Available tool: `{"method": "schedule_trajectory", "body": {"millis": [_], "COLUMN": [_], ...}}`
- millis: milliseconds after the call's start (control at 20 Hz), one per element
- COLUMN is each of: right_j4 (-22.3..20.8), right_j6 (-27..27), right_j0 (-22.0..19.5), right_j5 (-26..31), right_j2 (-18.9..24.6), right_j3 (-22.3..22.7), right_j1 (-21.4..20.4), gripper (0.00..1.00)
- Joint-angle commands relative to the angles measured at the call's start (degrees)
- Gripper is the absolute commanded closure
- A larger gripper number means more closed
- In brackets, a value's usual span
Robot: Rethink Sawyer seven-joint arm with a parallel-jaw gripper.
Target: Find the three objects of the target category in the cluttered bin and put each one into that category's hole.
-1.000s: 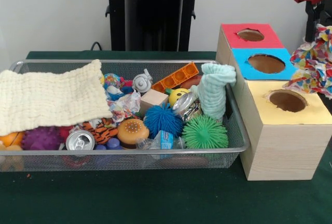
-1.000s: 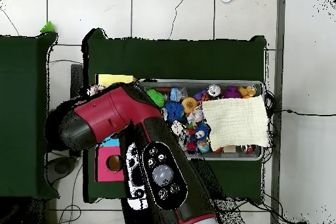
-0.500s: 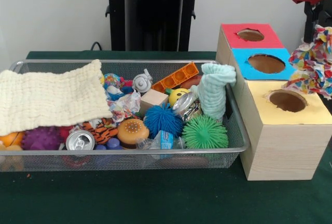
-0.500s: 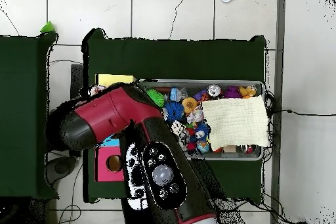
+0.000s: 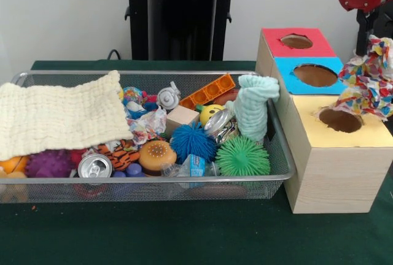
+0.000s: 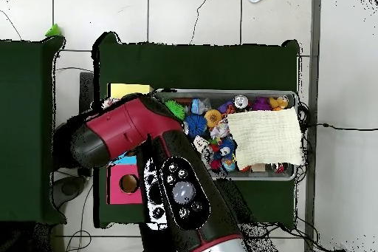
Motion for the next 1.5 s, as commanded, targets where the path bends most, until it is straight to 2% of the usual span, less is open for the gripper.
{"method": "schedule_trajectory", "body": {"millis": [50, 950, 1500], "right_j4": [-2.18, -3.24, -5.2], "right_j6": [-1.86, -7.7, -3.86], "right_j0": [-2.04, -6.63, -4.86], "right_j5": [5.77, 6.21, 4.68], "right_j2": [-1.58, 1.28, 0.07], "right_j3": [1.43, -0.03, 0.07], "right_j1": [1.95, 2.58, 3.93], "gripper": [1.0, 1.0, 1.0]}}
